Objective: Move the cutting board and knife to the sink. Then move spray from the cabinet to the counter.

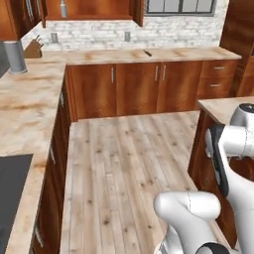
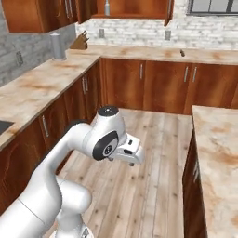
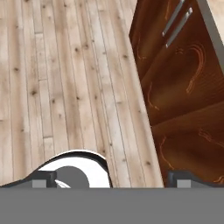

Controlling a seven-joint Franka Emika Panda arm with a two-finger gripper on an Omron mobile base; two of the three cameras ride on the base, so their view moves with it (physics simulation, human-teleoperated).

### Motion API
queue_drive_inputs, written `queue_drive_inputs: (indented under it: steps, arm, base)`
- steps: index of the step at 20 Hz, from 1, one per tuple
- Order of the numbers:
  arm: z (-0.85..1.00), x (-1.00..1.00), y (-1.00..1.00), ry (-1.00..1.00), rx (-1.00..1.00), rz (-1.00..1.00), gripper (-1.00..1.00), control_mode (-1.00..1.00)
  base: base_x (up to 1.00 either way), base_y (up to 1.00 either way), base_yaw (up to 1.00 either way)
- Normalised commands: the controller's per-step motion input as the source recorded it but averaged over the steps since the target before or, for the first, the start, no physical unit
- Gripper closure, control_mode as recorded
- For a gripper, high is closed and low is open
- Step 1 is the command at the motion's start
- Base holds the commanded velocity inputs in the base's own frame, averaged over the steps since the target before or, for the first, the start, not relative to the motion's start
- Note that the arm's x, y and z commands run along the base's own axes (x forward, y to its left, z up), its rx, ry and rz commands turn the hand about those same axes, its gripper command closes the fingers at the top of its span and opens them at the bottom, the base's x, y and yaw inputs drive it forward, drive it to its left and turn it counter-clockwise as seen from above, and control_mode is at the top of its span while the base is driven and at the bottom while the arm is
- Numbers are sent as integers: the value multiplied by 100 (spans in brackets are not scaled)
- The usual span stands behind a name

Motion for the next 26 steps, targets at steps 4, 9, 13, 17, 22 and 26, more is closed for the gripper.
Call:
queue_drive_inputs:
  steps: [4,9,13,17,22,26]
  arm:
    - [0,0,0,0,0,0,-100,100]
    - [0,0,0,0,0,0,-100,100]
    - [0,0,0,0,0,0,-100,100]
    - [0,0,0,0,0,0,-100,100]
    - [0,0,0,0,0,0,-100,100]
    - [0,0,0,0,0,0,-100,100]
  base:
    - [88,9,-9]
    - [94,15,0]
    - [94,12,0]
    - [94,6,0]
    - [94,1,0]
    - [94,0,0]
